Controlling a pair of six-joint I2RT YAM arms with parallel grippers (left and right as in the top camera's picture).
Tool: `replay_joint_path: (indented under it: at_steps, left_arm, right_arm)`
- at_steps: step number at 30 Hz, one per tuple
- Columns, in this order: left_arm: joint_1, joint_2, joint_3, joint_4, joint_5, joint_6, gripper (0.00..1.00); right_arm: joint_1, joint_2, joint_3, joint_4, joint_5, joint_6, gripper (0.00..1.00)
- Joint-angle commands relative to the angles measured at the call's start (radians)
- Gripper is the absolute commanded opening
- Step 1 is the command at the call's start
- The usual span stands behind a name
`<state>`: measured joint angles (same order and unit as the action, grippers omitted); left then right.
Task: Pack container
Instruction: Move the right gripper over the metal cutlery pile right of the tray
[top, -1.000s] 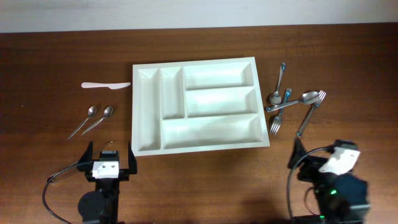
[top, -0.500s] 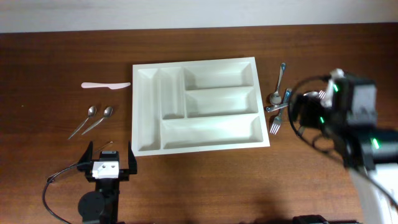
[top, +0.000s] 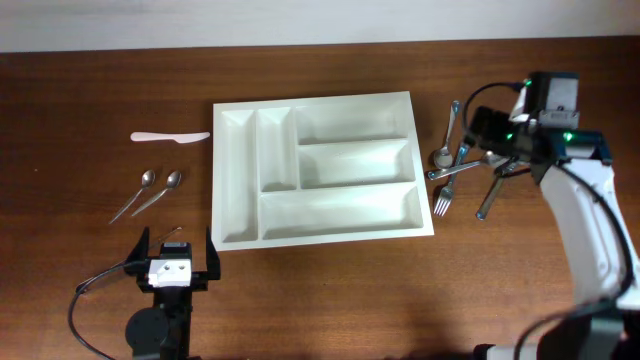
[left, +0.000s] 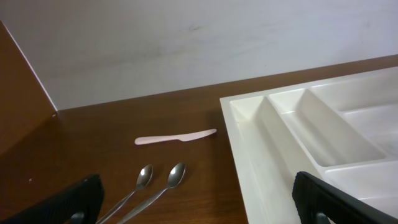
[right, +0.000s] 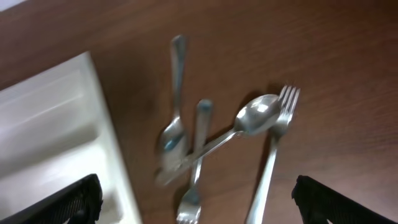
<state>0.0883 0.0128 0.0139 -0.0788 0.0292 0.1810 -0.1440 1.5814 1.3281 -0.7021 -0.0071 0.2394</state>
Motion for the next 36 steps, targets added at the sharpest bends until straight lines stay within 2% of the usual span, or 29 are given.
replay_joint_path:
  at_steps: [1,7,13,17,25,28,31,36]
  left_arm:
    - [0.006,-0.008,-0.005,-0.002,0.008,-0.011,0.99]
    - [0.006,-0.008,-0.005,-0.002,0.008,-0.011,0.99]
    - [0.006,-0.008,-0.005,-0.002,0.008,-0.011,0.99]
    - [0.006,-0.008,-0.005,-0.002,0.008,-0.011,0.99]
    - [0.006,-0.008,-0.005,-0.002,0.008,-0.011,0.99]
    - [0.006,-0.008,-0.005,-0.002,0.008,-0.011,0.99]
    - [0.006,-0.008,-0.005,-0.002,0.008,-0.011,0.99]
    - [0.006,-0.008,-0.005,-0.002,0.008,-0.011,0.99]
  right_arm:
    - [-0.035,0.063,0.034,0.047,-0.048,-0.026,0.99]
    - [-0.019,0.176,0.035,0.113,-0.074,-0.025,0.99]
    - [0.004,0.233,0.037,0.031,-0.2,-0.024,0.99]
    - [0.009,0.235,0.054,-0.084,-0.211,0.003,0.99]
    - [0.005,0.238,0.114,-0.432,-0.21,0.031,0.99]
    - [0.006,0.235,0.122,-0.502,-0.211,0.028,0.99]
    - [0.005,0.224,0.13,-0.491,-0.265,0.032,0.99]
    - [0.01,0.213,0.14,-0.367,-0.386,0.032,0.99]
